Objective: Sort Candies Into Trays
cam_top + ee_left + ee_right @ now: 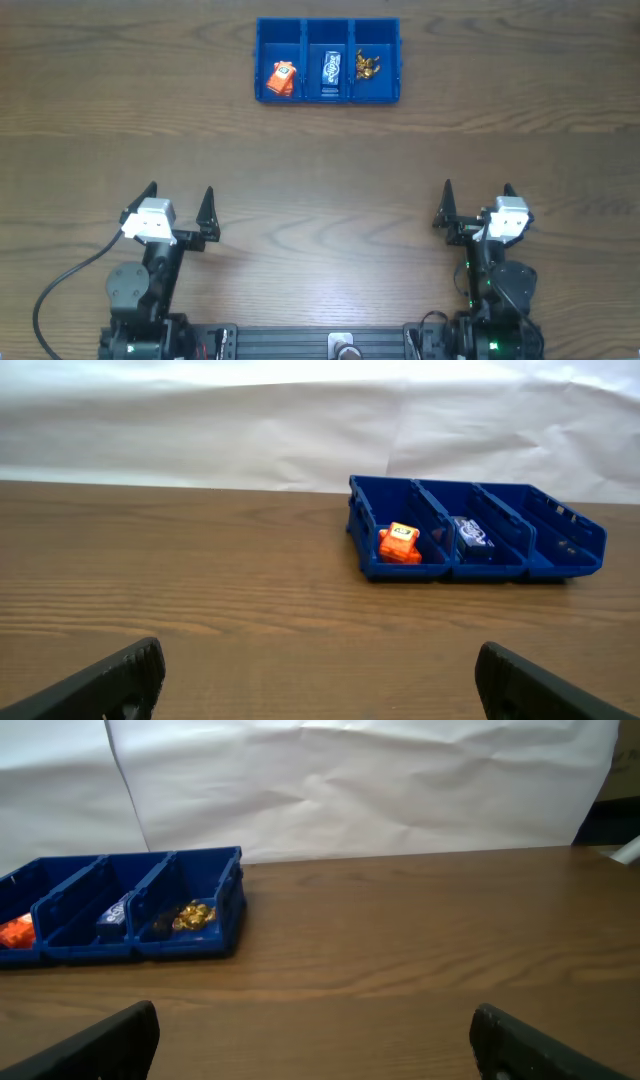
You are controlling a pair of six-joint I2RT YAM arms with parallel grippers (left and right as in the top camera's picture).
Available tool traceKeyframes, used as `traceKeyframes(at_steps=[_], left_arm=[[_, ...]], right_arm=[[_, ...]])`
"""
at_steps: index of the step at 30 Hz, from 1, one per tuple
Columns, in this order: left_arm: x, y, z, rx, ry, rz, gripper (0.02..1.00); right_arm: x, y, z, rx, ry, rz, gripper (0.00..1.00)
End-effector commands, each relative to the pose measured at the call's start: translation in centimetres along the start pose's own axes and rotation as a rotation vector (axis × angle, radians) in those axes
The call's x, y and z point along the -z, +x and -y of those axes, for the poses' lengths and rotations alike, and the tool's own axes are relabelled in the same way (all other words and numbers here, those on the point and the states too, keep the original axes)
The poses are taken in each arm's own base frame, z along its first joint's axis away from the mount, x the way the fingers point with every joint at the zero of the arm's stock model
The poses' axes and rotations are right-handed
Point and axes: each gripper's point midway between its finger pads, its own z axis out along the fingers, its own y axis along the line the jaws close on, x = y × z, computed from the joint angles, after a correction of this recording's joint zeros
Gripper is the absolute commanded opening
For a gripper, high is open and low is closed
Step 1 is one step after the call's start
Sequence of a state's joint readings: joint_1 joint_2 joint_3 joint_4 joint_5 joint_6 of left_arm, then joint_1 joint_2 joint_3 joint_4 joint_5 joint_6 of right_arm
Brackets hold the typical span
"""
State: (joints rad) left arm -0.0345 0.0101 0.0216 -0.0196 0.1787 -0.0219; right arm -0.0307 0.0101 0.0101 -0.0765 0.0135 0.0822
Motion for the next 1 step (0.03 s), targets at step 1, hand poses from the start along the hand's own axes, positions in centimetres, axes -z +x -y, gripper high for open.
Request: traceKeyframes(at_steps=[1], left_arm=[[-0.06,1.66,0.10,0.000,0.013,-0.051,0.998]], right_arm=[[0.03,0.11,-0.03,0.012,-0.004,-0.002,0.998]])
